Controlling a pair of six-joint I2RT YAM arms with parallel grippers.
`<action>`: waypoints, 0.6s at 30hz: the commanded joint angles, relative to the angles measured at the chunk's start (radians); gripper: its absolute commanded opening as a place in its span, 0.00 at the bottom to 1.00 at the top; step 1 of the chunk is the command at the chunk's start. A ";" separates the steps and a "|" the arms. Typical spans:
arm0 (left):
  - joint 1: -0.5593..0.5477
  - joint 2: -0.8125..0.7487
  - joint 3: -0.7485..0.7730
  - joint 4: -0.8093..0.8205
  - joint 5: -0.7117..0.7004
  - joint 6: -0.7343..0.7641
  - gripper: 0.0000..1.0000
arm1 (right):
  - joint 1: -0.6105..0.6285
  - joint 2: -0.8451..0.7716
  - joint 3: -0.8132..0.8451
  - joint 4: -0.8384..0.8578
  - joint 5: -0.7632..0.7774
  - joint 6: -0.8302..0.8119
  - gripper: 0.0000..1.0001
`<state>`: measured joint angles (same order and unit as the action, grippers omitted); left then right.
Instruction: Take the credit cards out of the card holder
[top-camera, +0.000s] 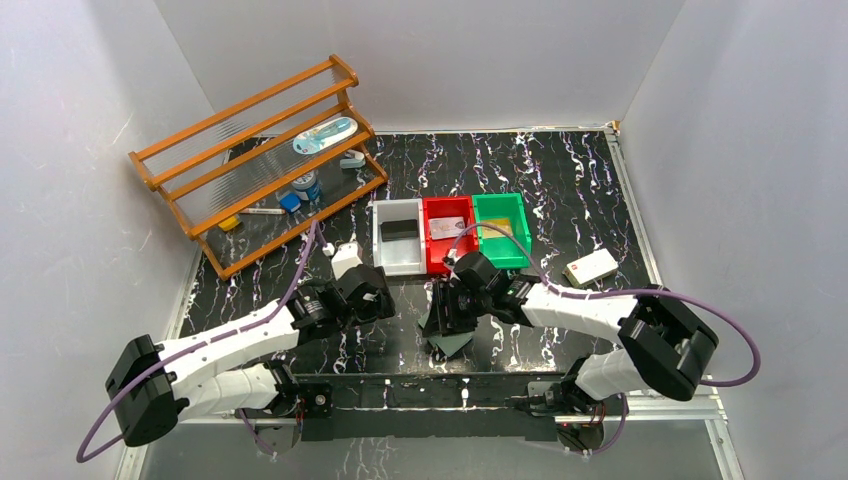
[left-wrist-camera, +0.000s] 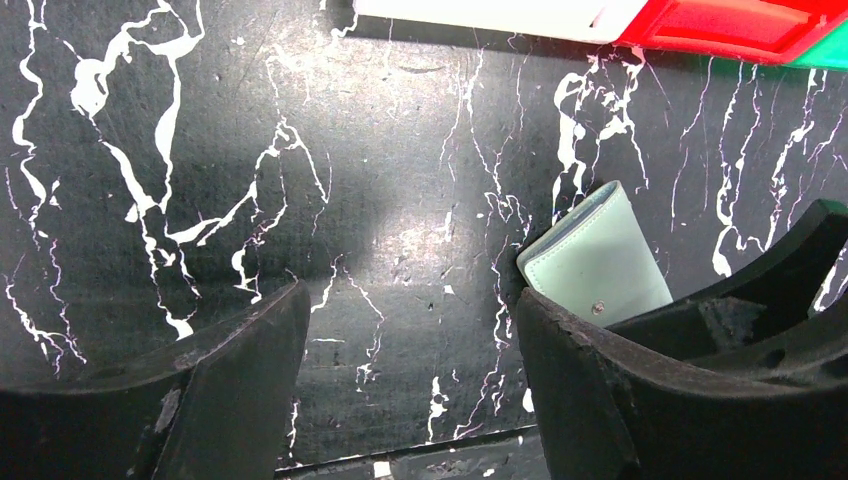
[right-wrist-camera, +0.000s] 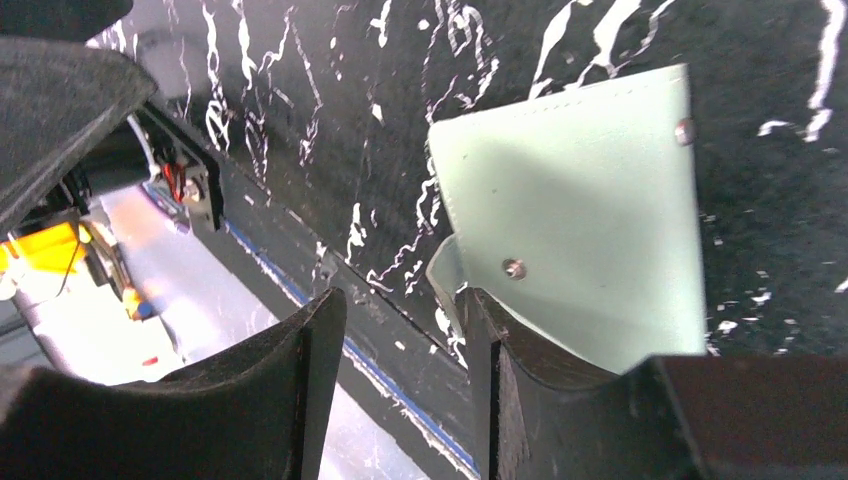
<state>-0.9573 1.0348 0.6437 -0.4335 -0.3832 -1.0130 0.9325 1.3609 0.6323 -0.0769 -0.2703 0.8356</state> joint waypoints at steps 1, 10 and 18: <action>0.007 0.013 -0.009 0.018 0.000 0.012 0.74 | 0.026 -0.020 0.050 0.034 -0.076 -0.015 0.55; 0.027 0.002 -0.018 0.013 0.015 -0.003 0.75 | 0.092 0.119 0.113 0.057 -0.030 -0.019 0.55; 0.038 -0.054 -0.032 -0.030 -0.016 -0.010 0.75 | 0.146 0.263 0.191 0.000 0.049 -0.024 0.55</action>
<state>-0.9260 1.0214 0.6163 -0.4232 -0.3599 -1.0145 1.0523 1.5814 0.7685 -0.0578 -0.2680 0.8253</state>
